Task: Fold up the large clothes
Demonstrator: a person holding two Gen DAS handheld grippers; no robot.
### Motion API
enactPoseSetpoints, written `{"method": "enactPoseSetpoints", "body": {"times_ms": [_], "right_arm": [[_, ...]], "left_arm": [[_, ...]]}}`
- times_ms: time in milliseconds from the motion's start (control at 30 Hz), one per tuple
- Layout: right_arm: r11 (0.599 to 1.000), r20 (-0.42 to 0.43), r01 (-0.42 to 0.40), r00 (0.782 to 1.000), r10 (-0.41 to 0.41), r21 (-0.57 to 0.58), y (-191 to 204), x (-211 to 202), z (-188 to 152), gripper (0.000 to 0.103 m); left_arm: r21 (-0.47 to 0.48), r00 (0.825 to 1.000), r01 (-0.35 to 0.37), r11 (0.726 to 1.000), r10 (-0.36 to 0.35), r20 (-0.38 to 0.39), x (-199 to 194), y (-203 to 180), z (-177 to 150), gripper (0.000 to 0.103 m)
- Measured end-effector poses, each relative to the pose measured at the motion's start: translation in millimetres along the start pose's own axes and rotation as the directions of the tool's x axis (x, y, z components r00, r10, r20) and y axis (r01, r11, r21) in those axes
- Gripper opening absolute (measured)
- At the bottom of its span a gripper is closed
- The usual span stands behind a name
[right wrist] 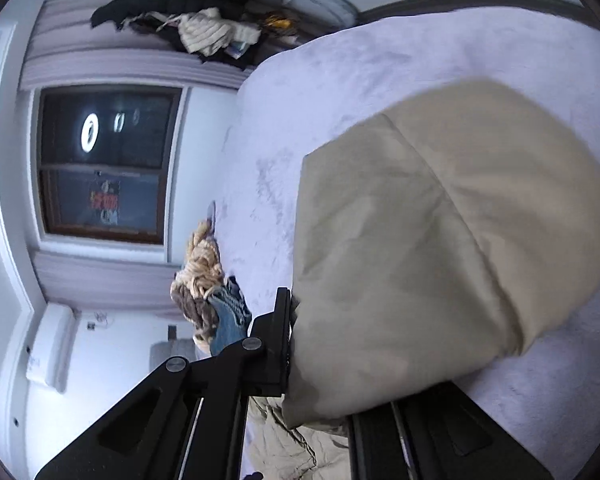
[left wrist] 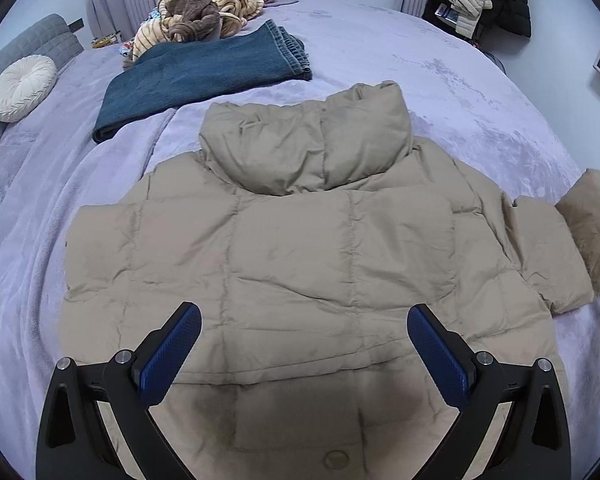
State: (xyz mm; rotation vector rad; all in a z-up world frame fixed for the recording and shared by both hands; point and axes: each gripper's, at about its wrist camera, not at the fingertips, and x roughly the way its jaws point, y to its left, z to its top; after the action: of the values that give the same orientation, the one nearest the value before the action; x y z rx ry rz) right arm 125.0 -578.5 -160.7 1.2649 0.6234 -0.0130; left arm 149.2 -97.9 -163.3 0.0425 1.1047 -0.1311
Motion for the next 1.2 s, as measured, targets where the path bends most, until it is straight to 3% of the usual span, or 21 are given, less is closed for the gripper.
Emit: {"method": "enactPoseSetpoints", "body": {"times_ms": [133,200,267,367,400,500,633,767,800,867,900,933,1033,1100,1200], "right_arm": [[0.978,-0.078,-0.027,0.997,0.011,-0.206,71.0,34.5,-34.2,0.007],[0.939,-0.120,-0.034,0.993,-0.007,-0.343,112.2,56.9,-65.2,0.007],[0.872,-0.152,-0.033,0.987,-0.048,-0.489,149.2,78.2,-103.1,0.007],[0.721,-0.189,-0.026,0.971,-0.147,-0.693,190.3,117.6,-178.8,0.007],[0.673,-0.201,-0.022,0.961,-0.188,-0.739,195.7,133.1,-205.8,0.007],[0.585,-0.217,0.002,0.927,-0.306,-0.811,188.1,176.5,-267.2,0.007],[0.537,-0.205,0.068,0.877,-0.433,-0.841,135.9,205.3,-311.5,0.007],[0.539,-0.197,0.145,0.827,-0.526,-0.829,104.7,224.7,-327.0,0.008],[0.537,-0.192,0.161,0.818,-0.542,-0.828,99.8,226.1,-328.5,0.013],[0.556,-0.216,0.159,0.808,-0.549,-0.816,98.6,223.8,-328.0,0.034],[0.582,-0.244,0.145,0.807,-0.537,-0.800,101.3,219.6,-325.5,0.061],[0.603,-0.259,0.136,0.813,-0.521,-0.786,103.5,213.4,-323.1,0.072],[0.668,-0.235,0.158,0.857,-0.458,-0.727,111.2,183.0,-304.0,0.073],[0.742,-0.196,0.209,0.888,-0.417,-0.637,106.3,162.7,-279.9,0.073],[0.857,-0.176,0.250,0.916,-0.360,-0.450,88.1,152.0,-242.2,0.072]], "left_arm": [[-0.038,1.000,-0.002,0.999,0.002,0.002,-0.5,31.1,-1.1,0.103],[-0.059,1.000,-0.004,0.998,0.005,0.006,-1.2,49.2,-2.4,0.103],[-0.075,1.000,-0.010,0.997,0.011,0.009,-1.3,65.9,-3.6,0.103],[-0.100,1.000,-0.020,0.995,0.022,0.013,-0.3,92.4,-6.5,0.103],[-0.111,1.000,-0.024,0.994,0.025,0.013,0.8,102.1,-7.8,0.103],[-0.135,0.999,-0.031,0.990,0.032,0.003,5.5,123.0,-12.8,0.103],[-0.142,1.000,-0.030,0.989,0.030,-0.003,14.6,139.5,-19.3,0.103],[-0.143,1.000,-0.003,0.990,0.002,-0.007,22.4,141.4,-21.0,0.103],[-0.143,1.000,0.007,0.990,-0.008,-0.009,24.1,140.9,-20.4,0.103],[-0.146,1.000,0.027,0.989,-0.028,-0.003,24.6,139.7,-18.3,0.103],[-0.153,0.999,0.037,0.988,-0.037,0.002,24.3,139.8,-16.4,0.103],[-0.168,0.999,0.052,0.984,-0.051,0.011,23.8,141.8,-13.6,0.103],[-0.220,0.995,0.103,0.970,-0.099,0.029,22.9,151.4,-5.4,0.103],[-0.237,0.992,0.126,0.963,-0.121,0.037,23.5,155.8,-0.7,0.103],[-0.253,0.985,0.173,0.952,-0.168,0.041,26.9,162.2,3.3,0.103]]}}
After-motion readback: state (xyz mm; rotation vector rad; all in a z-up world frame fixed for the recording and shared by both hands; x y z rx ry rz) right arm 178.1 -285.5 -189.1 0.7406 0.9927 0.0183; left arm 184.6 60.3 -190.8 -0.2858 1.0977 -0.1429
